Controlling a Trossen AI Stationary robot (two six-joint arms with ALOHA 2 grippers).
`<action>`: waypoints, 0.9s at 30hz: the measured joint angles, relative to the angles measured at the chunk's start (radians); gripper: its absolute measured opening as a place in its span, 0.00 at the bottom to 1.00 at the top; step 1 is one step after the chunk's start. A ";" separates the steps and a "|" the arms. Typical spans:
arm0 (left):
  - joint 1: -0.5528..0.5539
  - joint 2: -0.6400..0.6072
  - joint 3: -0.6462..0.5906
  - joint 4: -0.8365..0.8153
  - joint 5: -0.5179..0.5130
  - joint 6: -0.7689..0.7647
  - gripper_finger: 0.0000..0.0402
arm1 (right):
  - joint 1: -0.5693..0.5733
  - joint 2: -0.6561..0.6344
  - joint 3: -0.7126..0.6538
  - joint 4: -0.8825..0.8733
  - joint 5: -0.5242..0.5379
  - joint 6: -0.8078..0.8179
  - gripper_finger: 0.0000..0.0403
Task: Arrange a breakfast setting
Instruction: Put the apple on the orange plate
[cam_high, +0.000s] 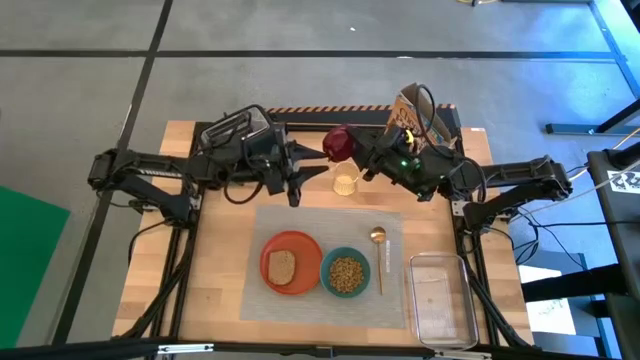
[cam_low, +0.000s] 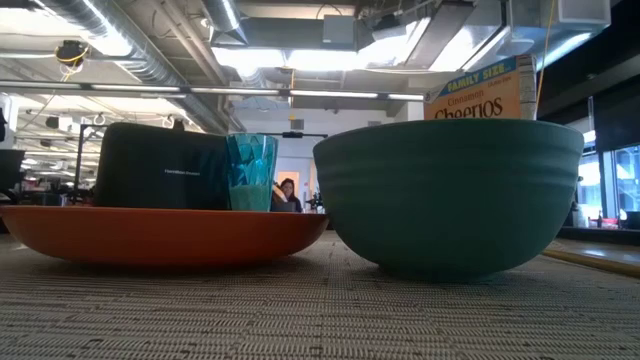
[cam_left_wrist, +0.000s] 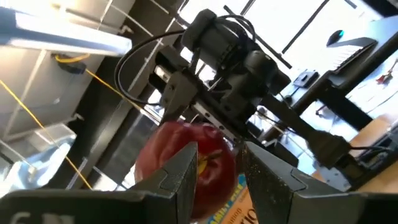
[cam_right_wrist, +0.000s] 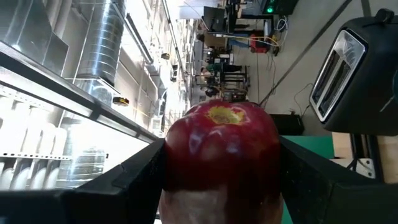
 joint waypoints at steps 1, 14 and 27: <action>0.000 0.007 0.000 0.007 -0.004 0.016 0.31 | 0.000 0.000 0.000 0.000 0.000 0.000 0.63; -0.001 0.033 0.000 0.088 -0.071 0.177 0.31 | 0.000 0.000 0.000 0.001 -0.010 0.000 0.63; 0.001 0.038 0.000 0.103 -0.062 0.200 0.15 | 0.000 0.001 0.000 -0.001 -0.011 0.000 0.63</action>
